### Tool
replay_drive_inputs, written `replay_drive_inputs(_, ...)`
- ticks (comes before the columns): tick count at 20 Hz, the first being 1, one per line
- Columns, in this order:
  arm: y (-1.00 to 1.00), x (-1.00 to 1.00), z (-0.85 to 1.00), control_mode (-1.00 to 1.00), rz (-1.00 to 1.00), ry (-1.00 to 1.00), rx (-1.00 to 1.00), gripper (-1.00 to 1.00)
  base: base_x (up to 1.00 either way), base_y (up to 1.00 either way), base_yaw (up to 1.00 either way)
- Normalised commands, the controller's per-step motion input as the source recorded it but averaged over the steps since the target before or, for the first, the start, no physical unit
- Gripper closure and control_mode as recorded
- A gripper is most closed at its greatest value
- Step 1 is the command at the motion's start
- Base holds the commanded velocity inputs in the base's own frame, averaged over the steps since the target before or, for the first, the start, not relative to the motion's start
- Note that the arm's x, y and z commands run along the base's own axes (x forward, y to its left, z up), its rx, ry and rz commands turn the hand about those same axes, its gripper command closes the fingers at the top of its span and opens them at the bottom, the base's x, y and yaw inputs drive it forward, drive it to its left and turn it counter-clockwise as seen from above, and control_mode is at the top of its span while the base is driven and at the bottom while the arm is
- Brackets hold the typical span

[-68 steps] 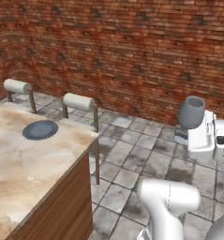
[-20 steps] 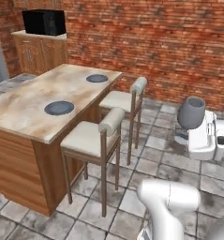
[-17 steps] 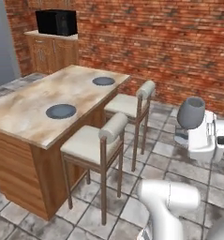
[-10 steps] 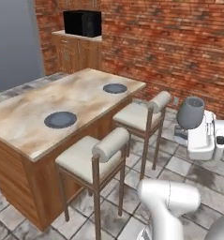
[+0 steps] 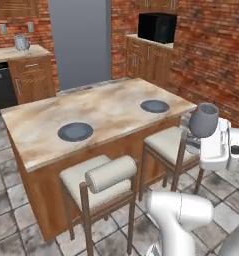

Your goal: Retrieve the wine glasses from the counter and place one next to each plate.

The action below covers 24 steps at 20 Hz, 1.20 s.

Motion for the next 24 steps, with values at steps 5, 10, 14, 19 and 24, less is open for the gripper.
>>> replay_drive_inputs(5,0.00,0.00,0.00,1.00,0.00,0.00,0.00,1.00,0.62,-0.63,0.66)
replay_drive_inputs(10,0.00,0.00,0.00,1.00,0.00,0.00,0.00,1.00,0.71,-0.46,0.62)
replay_drive_inputs(14,0.00,0.00,0.00,1.00,0.00,0.00,0.00,1.00,0.36,-0.04,0.55)
replay_drive_inputs(19,0.00,0.00,0.00,1.00,0.00,0.00,0.00,1.00,0.41,-0.24,0.53)
replay_drive_inputs(24,0.00,0.00,0.00,1.00,0.00,0.00,0.00,1.00,0.19,-0.94,0.46)
